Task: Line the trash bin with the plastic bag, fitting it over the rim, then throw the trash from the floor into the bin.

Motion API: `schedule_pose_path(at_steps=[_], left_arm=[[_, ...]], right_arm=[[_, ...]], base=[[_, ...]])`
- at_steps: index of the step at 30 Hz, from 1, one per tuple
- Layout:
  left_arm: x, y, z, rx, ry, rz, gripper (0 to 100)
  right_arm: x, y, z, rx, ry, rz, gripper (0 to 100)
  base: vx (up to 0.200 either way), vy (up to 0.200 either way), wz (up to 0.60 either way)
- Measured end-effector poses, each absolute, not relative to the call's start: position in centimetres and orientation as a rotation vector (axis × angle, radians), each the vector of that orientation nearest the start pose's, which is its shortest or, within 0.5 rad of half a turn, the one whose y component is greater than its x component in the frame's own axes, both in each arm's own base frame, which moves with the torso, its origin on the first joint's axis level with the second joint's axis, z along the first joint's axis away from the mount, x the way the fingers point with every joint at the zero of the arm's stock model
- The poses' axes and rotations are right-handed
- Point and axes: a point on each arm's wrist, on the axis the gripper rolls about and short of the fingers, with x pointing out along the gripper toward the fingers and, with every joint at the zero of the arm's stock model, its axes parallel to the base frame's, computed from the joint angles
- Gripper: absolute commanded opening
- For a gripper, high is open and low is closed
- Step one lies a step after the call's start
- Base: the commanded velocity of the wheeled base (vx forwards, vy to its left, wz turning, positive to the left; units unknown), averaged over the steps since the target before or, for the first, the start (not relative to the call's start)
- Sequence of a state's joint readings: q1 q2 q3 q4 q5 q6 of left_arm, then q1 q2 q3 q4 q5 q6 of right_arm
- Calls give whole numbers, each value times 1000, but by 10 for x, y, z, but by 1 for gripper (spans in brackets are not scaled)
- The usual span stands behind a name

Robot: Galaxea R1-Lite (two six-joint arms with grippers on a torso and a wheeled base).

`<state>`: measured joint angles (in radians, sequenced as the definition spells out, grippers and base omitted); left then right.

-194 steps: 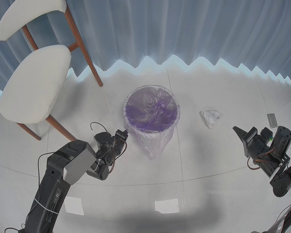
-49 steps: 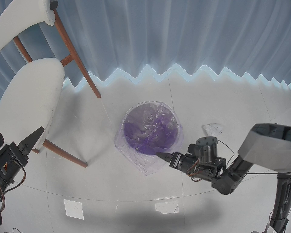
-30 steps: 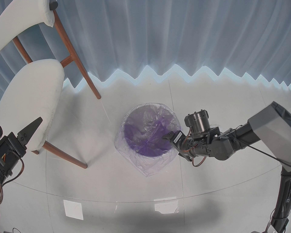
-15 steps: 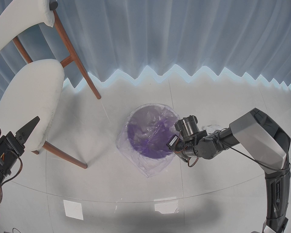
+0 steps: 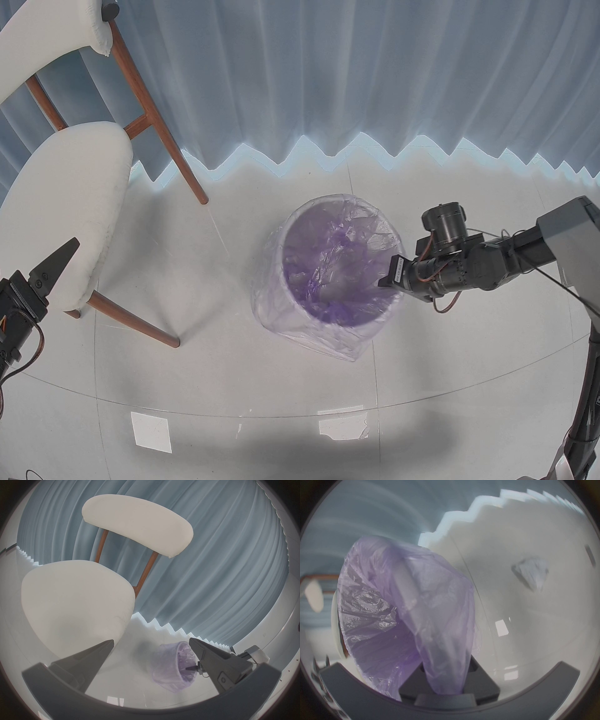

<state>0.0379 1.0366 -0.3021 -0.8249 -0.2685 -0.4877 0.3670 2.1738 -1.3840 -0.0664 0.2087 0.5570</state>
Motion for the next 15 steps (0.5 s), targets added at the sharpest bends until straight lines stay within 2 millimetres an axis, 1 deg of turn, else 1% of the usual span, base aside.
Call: schedule_pose_path(at_steps=[4,8,11,15], left_arm=[[128,-2,207,-471,-33,-258,100],[128,-6,209,-470,-36,-292,100],[128,-10,212,-470,-38,-318,100],[128,-13,214,-469,-42,-344,100]], right_arm=[[390,130,123,281,810,480,0],[386,112,140,182,726,690,0],[383,103,148,59,644,787,0],[381,99,153,-129,543,859,0]], base=[[0,0,0],[0,0,0],[0,0,0],[0,0,0]])
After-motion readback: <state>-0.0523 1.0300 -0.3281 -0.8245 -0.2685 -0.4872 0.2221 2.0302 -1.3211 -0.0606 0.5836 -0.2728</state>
